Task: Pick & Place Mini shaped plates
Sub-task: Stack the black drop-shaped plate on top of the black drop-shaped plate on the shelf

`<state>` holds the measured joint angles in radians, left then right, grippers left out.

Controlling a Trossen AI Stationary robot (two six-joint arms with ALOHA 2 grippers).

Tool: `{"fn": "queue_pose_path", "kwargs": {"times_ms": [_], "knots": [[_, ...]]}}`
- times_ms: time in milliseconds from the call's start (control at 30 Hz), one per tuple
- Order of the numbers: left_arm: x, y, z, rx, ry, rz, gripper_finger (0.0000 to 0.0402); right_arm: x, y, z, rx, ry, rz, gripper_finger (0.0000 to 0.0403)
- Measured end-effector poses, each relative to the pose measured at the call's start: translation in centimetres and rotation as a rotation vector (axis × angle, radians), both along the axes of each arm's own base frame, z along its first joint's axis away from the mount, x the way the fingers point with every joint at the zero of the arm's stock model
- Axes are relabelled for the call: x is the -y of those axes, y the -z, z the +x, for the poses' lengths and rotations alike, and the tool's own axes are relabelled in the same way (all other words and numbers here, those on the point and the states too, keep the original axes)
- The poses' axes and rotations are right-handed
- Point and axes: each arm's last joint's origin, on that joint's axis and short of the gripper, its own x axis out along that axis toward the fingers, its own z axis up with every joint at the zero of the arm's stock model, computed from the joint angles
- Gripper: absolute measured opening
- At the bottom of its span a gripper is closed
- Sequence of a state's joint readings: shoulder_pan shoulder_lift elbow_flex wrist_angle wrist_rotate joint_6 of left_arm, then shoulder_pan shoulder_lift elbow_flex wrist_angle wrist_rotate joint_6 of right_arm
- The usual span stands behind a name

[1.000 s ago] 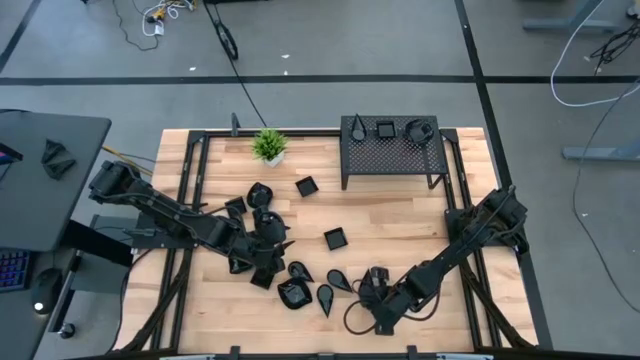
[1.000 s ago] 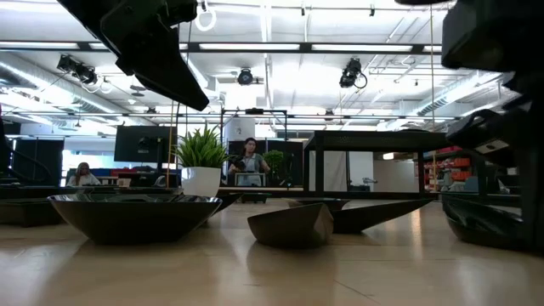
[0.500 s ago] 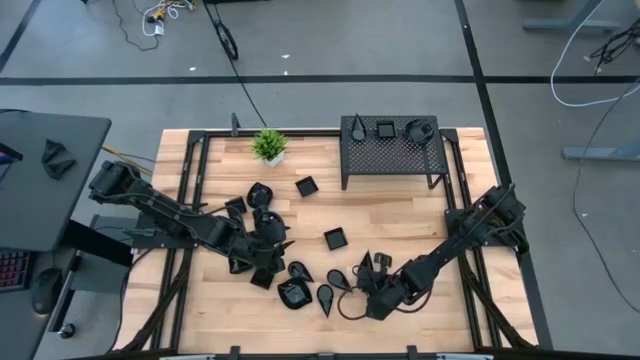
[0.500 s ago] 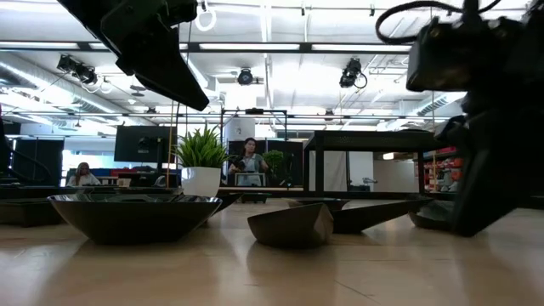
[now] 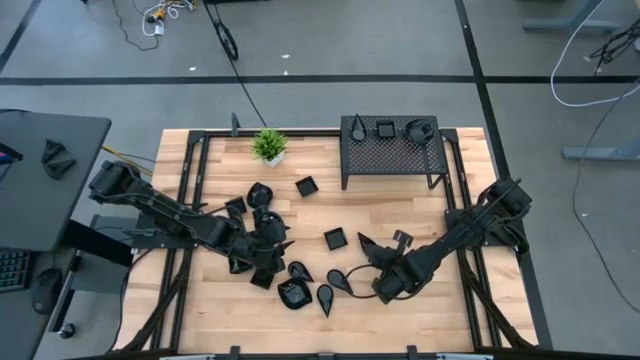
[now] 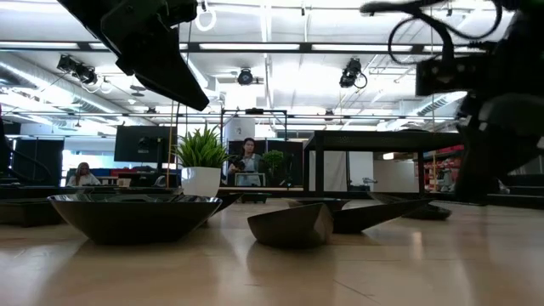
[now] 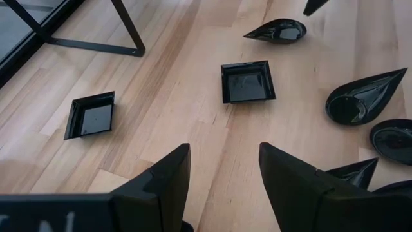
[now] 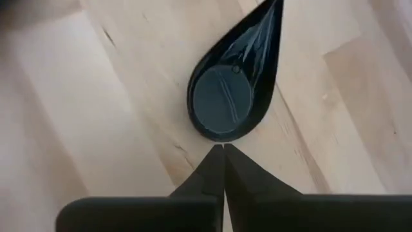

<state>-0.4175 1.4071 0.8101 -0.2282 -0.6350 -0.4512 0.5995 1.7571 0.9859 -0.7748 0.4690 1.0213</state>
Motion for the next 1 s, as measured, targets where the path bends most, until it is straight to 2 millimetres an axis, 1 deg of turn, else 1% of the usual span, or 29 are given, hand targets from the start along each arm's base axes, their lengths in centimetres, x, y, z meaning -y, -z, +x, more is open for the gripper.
{"fn": "queue_pose_path", "kwargs": {"times_ms": [167, 233, 300, 400, 500, 633, 733, 833, 900, 1000], "knots": [[0.0, 0.0, 0.0, 0.000, -0.001, -0.001, 0.0193, -0.4, -1.1, -0.1, 0.065, 0.004, 0.043, 0.0012], [0.0, 0.0, 0.0, 0.000, -0.001, -0.001, 0.0193, -0.5, -1.5, -0.2, 0.098, 0.013, 0.047, 0.0026], [0.0, 0.0, 0.0, 0.000, 0.000, -0.001, 0.0193, -0.6, -1.5, -0.4, 0.129, 0.028, 0.040, 0.0051], [0.0, 0.0, 0.0, 0.000, 0.000, -0.001, 0.0193, -0.5, -0.6, -1.1, 0.166, 0.084, 0.026, 0.0104], [0.0, 0.0, 0.0, 0.000, 0.001, -0.001, 0.0193, -0.2, 0.8, -1.9, 0.190, 0.132, 0.053, 0.0174], [0.0, 0.0, 0.0, 0.000, 0.001, -0.001, 0.0193, 0.0, 2.7, -2.4, 0.273, 0.119, 0.112, 0.0272], [0.0, 0.0, 0.0, 0.000, 0.000, 0.000, 0.0193, 0.4, 3.5, -2.7, 0.329, 0.116, 0.127, 0.0323], [0.0, 0.0, 0.0, 0.000, -0.001, 0.000, 0.0193, 1.0, 4.0, -2.9, 0.368, 0.157, 0.094, 0.0343], [0.0, 0.0, 0.0, 0.000, -0.001, -0.001, 0.0193, 1.4, 4.1, -3.0, 0.381, 0.159, 0.044, 0.0344], [0.0, 0.0, 0.0, 0.000, -0.001, -0.001, 0.0193, 1.7, 4.1, -2.9, 0.389, 0.125, -0.014, 0.0335]]}}
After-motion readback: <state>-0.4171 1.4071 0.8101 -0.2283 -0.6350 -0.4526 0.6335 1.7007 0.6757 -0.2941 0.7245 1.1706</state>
